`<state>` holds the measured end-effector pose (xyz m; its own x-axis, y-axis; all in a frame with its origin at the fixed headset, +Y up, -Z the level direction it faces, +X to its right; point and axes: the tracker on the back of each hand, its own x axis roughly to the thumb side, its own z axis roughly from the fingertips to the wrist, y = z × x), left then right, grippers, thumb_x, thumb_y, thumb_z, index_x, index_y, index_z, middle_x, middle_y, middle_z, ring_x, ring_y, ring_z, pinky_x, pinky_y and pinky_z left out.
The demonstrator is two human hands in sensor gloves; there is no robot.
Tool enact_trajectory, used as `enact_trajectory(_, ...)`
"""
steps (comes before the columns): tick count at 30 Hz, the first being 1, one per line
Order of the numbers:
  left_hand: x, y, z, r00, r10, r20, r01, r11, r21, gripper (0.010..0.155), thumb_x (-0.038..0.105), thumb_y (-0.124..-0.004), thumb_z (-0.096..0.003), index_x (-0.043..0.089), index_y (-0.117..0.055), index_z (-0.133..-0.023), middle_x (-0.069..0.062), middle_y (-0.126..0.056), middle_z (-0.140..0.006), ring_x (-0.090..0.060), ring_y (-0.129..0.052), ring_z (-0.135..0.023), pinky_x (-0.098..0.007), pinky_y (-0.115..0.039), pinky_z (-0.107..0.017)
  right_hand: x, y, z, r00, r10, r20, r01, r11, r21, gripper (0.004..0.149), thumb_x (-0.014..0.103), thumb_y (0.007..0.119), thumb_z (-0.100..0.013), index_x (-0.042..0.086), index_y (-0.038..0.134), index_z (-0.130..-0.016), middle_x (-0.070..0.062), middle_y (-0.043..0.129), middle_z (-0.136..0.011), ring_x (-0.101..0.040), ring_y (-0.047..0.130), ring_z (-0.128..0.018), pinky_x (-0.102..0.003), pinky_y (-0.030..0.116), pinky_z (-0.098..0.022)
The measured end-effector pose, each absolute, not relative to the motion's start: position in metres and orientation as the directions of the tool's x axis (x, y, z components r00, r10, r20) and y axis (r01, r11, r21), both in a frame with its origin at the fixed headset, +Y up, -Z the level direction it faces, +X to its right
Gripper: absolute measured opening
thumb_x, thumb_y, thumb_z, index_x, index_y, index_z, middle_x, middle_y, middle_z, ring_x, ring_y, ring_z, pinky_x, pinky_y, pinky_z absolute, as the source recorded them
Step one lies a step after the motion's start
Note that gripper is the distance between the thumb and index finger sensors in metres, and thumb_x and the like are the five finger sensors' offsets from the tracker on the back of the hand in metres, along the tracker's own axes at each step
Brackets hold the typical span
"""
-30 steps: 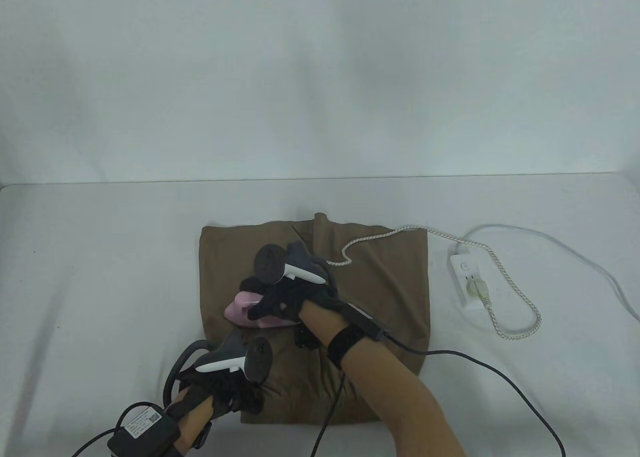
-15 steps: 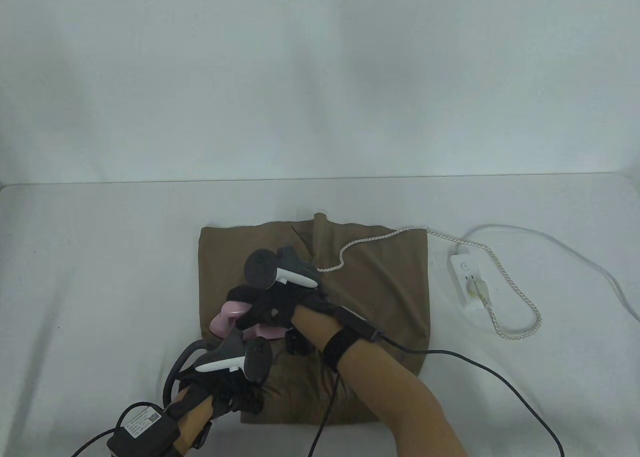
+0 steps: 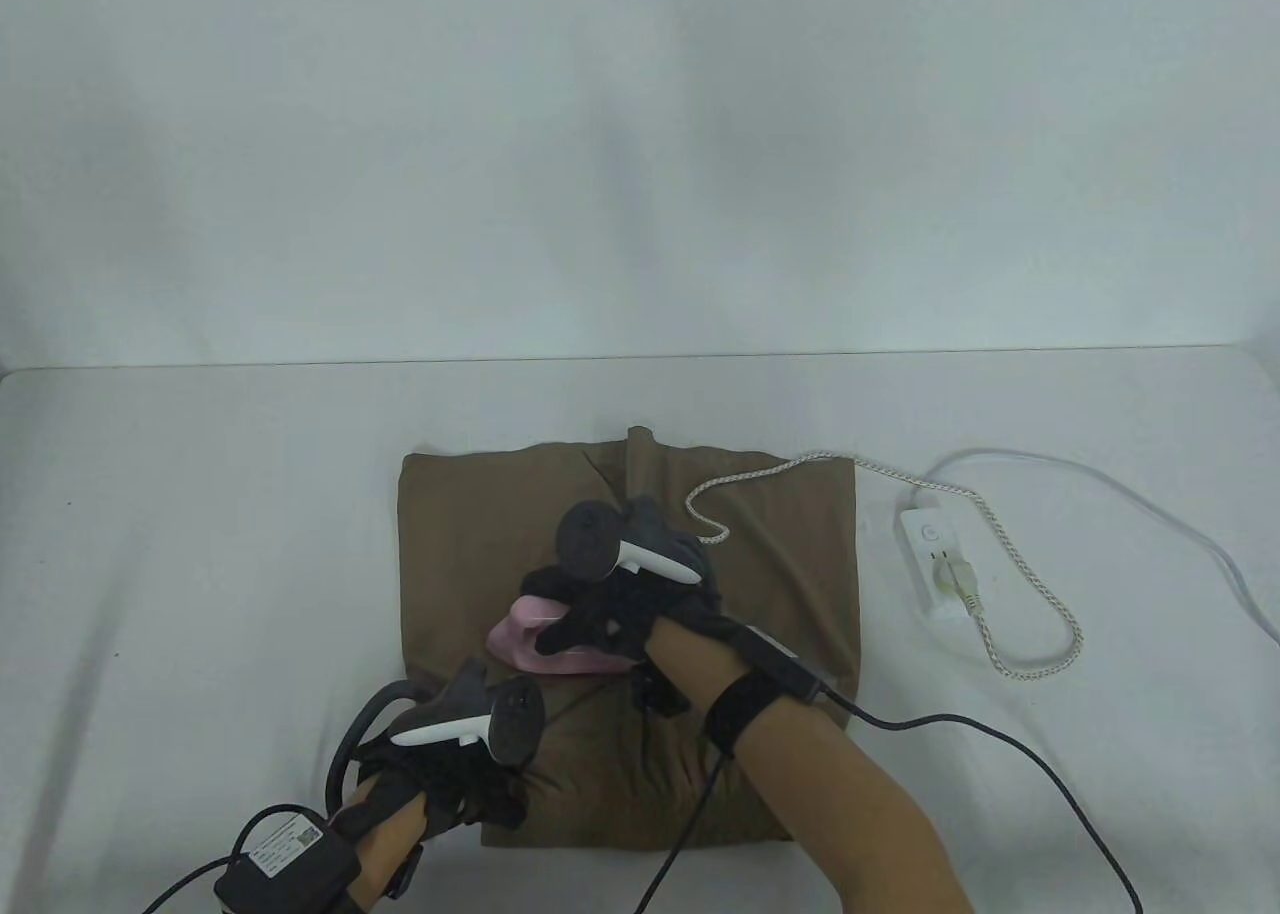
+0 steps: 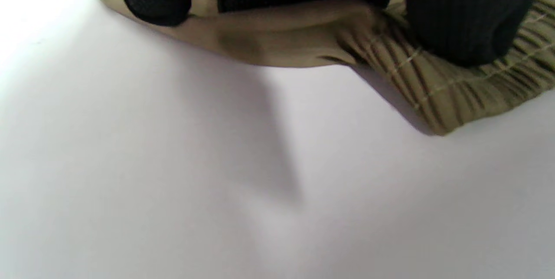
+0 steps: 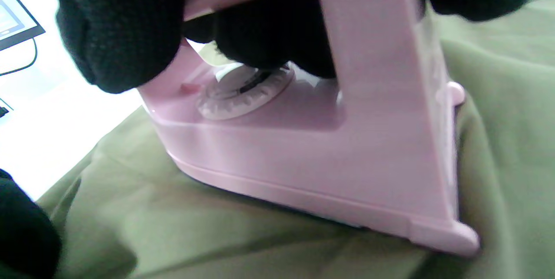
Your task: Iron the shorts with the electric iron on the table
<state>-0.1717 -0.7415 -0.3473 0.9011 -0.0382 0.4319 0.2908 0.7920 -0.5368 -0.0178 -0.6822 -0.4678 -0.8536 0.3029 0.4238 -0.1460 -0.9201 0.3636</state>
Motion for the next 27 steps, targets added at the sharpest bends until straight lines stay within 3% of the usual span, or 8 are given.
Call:
enact_trajectory(13, -0.171, -0.742, -0.346, 0.897, -0.05, 0.44, 0.304, 0.792, -0.53, 0.069, 0.06, -0.08, -0.0447, 0.04, -0.05, -0.103, 0.005, -0.057, -0.104, -0.022, -0.07, -0.091, -0.061, -0.057, -0.073, 0.027, -0.678, -0.465, -0.887, 0.28, 0.367, -0.143, -0.923, 0.358, 0.069, 0.057, 0.093, -0.035, 0.044, 0.071, -0.099, 0.011, 0.096, -0.069, -0.015, 0.099, -0.056, -0.055, 0.082, -0.04)
enact_trajectory(27, -0.169, -0.742, -0.346, 0.896, -0.06, 0.44, 0.313, 0.788, -0.53, 0.069, 0.059, -0.08, -0.0452, 0.039, -0.049, -0.104, 0.004, -0.056, -0.105, -0.023, -0.069, -0.092, -0.061, -0.057, -0.074, -0.036, -0.685, -0.456, -0.819, 0.331, 0.469, -0.157, -0.915, 0.372, 0.069, 0.058, 0.092, -0.036, 0.043, 0.071, -0.1, 0.012, 0.095, -0.071, -0.014, 0.099, -0.055, -0.053, 0.083, -0.038)
